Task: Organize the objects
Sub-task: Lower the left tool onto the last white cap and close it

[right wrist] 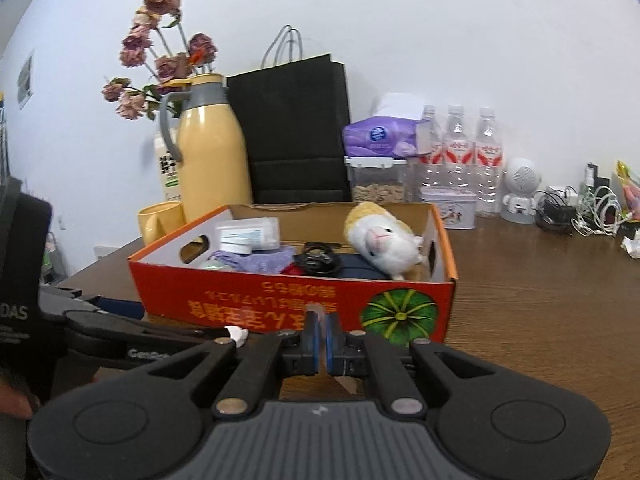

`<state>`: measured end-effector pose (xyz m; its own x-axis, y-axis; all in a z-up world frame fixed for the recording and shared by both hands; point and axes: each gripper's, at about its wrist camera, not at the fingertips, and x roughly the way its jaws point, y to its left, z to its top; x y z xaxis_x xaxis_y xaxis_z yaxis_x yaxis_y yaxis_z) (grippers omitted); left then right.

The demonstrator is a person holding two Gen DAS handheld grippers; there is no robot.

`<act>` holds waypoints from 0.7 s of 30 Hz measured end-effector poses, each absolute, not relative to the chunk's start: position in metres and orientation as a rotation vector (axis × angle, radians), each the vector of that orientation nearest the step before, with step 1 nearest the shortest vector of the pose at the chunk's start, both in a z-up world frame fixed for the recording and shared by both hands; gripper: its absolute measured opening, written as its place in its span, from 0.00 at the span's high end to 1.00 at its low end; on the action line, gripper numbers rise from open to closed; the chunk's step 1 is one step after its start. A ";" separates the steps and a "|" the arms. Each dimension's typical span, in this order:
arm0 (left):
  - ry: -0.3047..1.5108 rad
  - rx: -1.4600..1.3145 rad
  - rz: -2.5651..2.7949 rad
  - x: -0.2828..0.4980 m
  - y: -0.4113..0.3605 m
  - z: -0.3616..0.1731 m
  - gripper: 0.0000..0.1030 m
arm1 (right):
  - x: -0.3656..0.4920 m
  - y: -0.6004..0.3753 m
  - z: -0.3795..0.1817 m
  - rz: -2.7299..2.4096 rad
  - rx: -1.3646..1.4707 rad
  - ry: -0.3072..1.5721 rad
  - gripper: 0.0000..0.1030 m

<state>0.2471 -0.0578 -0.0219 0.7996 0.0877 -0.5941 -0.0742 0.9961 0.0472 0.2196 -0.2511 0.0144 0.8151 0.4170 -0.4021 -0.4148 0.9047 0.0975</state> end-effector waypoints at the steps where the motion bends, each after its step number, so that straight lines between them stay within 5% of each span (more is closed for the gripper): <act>1: 0.641 0.023 0.089 0.251 -0.060 -0.023 0.00 | 0.221 -0.253 0.014 0.434 0.007 0.432 0.97; 11: 0.664 0.022 0.090 0.264 -0.070 -0.028 0.07 | 0.229 -0.254 0.004 0.387 -0.007 0.463 0.97; 21: 0.704 0.010 0.040 0.268 -0.070 -0.033 0.56 | 0.230 -0.249 0.001 0.384 -0.025 0.473 0.97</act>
